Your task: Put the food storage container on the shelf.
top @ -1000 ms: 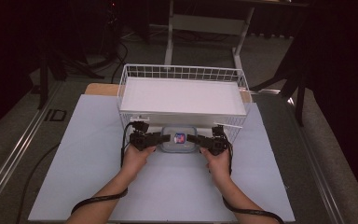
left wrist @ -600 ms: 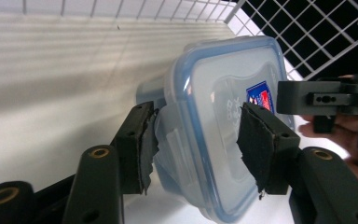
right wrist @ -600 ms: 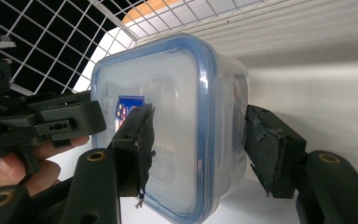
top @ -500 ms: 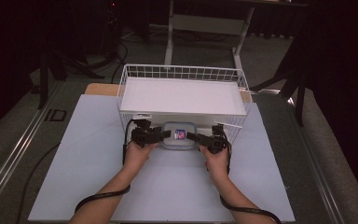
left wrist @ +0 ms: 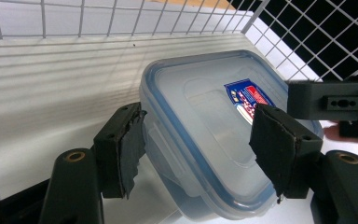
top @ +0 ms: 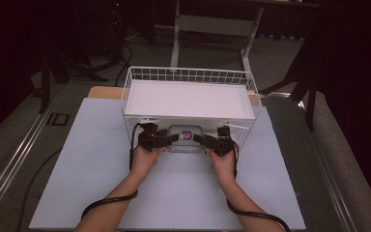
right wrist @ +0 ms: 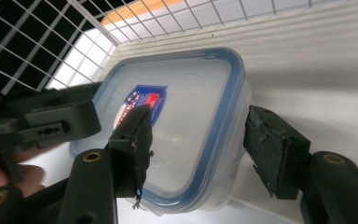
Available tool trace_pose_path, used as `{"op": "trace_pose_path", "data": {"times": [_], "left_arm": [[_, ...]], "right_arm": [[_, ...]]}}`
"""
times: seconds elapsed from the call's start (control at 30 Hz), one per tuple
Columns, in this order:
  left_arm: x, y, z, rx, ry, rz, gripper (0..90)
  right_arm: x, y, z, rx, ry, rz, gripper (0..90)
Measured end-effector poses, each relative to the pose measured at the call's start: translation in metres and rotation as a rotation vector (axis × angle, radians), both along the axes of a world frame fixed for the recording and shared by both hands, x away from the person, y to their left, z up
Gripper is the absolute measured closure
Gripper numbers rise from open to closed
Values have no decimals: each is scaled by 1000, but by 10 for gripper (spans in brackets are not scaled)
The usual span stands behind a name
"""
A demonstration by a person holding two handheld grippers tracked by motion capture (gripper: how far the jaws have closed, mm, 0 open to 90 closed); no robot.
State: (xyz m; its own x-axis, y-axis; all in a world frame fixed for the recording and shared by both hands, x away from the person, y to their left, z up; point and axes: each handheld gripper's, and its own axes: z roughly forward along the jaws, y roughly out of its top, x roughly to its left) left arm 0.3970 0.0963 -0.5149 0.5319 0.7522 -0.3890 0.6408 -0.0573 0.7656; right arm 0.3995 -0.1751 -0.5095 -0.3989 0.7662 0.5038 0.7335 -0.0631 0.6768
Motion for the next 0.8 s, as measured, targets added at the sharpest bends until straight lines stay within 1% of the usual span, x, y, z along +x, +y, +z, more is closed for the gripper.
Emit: {"op": "trace_pose_path", "data": {"times": [0.03, 0.07, 0.1, 0.13, 0.17, 0.2, 0.23, 0.27, 0.3, 0.33, 0.37, 0.4, 0.43, 0.47, 0.5, 0.53, 0.57, 0.6, 0.63, 0.67, 0.7, 0.73, 0.77, 0.8], "left_arm": [[-1, 0, 0, 4, -7, 1, 353], [-2, 1, 1, 19, -24, -18, 353], [-5, -1, 2, 25, -24, -8, 301], [-8, -1, 2, 28, -34, 6, 249], [-10, 0, 3, 12, -39, 1, 237], [-12, 1, 5, -11, -49, -9, 230], [-15, 2, 6, -11, -64, -3, 194], [-16, 4, 8, -4, -87, -23, 171], [-19, 3, 9, -23, -81, -29, 167], [-20, 5, 9, -28, -102, -55, 122], [-24, 5, 10, -34, -107, -60, 122], [-28, 7, 11, -40, -101, -61, 114], [-30, 9, 11, -34, -114, -76, 114], [-35, 10, 12, -43, -118, -77, 113], [-39, 11, 13, -32, -133, -88, 108], [-44, 12, 14, -28, -137, -98, 104], [-48, 13, 14, -31, -136, -112, 100], [-53, 14, 15, -37, -137, -120, 100], [-59, 15, 15, -43, -139, -130, 88], [-64, 16, 16, -50, -137, -142, 88], [-69, 18, 17, -54, -139, -147, 88], [-75, 20, 18, -57, -145, -152, 88], [-81, 22, 20, -61, -152, -157, 88], [-87, 24, 22, -64, -157, -161, 88]], "right_arm": [[-2, 0, 3, -16, 5, 3, 445], [-2, 0, 3, -16, 5, 3, 445], [-2, -2, 4, -13, 1, 5, 446], [-3, -3, 5, -16, -10, 11, 445], [-4, -3, 7, -19, -11, 15, 445], [-6, -3, 10, -32, -11, 13, 445], [-7, -3, 12, -42, -22, 14, 444], [-9, -3, 13, -49, -39, 23, 444], [-11, -3, 14, -62, -58, 33, 443], [-15, -3, 16, -91, -95, 38, 437], [-15, -3, 16, -91, -95, 38, 437], [-18, -2, 17, -83, -86, 36, 438], [-21, -3, 18, -95, -102, 43, 438], [-24, -3, 19, -96, -111, 49, 438], [-27, -3, 21, -108, -124, 54, 438], [-31, -3, 22, -116, -141, 58, 438], [-38, -3, 25, -104, -161, 74, 447], [-38, -3, 25, -104, -161, 74, 447], [-44, -1, 26, -102, -167, 116, 509], [-44, -1, 26, -102, -167, 116, 509], [-47, 0, 26, -103, -166, 126, 549], [-50, 1, 25, -103, -166, 134, 558], [-53, 3, 25, -109, -173, 142, 586], [-56, 5, 24, -114, -173, 150, 628]]}}
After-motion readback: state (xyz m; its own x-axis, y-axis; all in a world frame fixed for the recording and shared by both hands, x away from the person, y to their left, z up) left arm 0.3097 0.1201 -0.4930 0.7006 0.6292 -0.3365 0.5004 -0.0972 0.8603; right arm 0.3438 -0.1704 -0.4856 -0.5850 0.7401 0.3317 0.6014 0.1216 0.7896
